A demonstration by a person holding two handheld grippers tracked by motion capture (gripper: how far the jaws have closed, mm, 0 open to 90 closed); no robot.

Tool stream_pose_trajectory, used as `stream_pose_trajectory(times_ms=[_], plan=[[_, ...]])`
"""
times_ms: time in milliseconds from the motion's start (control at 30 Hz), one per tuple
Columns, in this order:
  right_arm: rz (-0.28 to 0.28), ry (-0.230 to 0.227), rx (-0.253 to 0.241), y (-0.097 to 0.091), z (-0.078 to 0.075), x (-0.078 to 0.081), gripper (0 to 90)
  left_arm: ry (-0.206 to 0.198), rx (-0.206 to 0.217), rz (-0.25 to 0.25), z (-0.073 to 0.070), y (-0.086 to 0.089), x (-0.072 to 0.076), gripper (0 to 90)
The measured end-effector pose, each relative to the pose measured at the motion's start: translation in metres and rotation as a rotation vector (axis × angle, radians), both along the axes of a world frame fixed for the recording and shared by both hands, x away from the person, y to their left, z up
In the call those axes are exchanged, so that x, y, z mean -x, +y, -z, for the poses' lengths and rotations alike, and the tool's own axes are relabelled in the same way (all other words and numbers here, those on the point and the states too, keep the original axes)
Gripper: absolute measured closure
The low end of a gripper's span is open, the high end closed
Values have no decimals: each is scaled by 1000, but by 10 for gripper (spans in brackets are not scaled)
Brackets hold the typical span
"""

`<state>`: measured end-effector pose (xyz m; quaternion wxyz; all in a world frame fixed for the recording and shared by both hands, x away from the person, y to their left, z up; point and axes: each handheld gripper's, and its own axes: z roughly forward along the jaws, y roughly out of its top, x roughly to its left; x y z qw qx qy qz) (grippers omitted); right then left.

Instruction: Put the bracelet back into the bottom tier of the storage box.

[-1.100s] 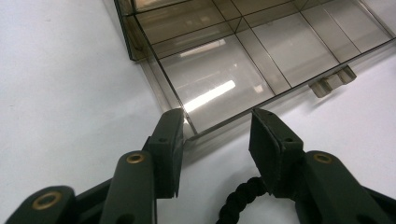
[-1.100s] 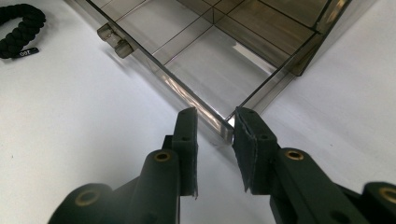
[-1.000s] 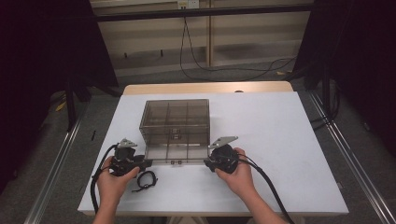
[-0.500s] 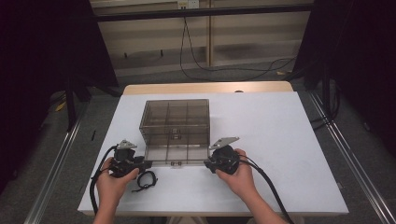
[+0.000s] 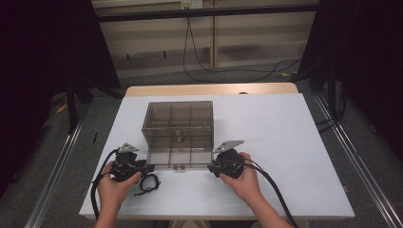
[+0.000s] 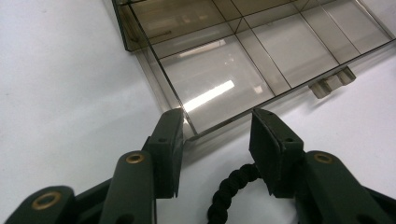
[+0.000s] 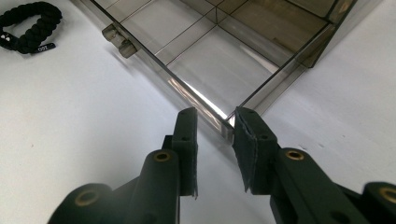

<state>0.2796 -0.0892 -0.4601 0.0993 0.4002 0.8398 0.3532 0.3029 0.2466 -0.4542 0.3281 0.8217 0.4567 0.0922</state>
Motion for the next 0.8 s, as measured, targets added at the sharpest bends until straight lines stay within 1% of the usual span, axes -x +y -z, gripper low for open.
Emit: stream_pose_trajectory(times_ms=[67, 133, 200, 400, 500, 733, 800], plan=[[2, -1, -5, 0, 0, 0, 705, 0, -7, -1, 0, 0, 0, 552], [2, -4, -3, 0, 0, 1, 705, 1, -4, -3, 0, 0, 1, 551], [4, 4, -6, 0, 0, 1, 707, -2, -5, -5, 0, -1, 1, 550], [-3, 1, 4, -1, 0, 2, 709, 0, -11, 3, -1, 0, 2, 551], [-4, 7, -11, -1, 1, 2, 708, 0, -13, 4, -1, 0, 2, 550], [-17, 20, -3, -2, 2, 4, 714, -2, -8, -3, -1, 0, 4, 549], [-18, 24, -8, -2, 3, 5, 714, -3, -4, -8, -1, 0, 4, 549]])
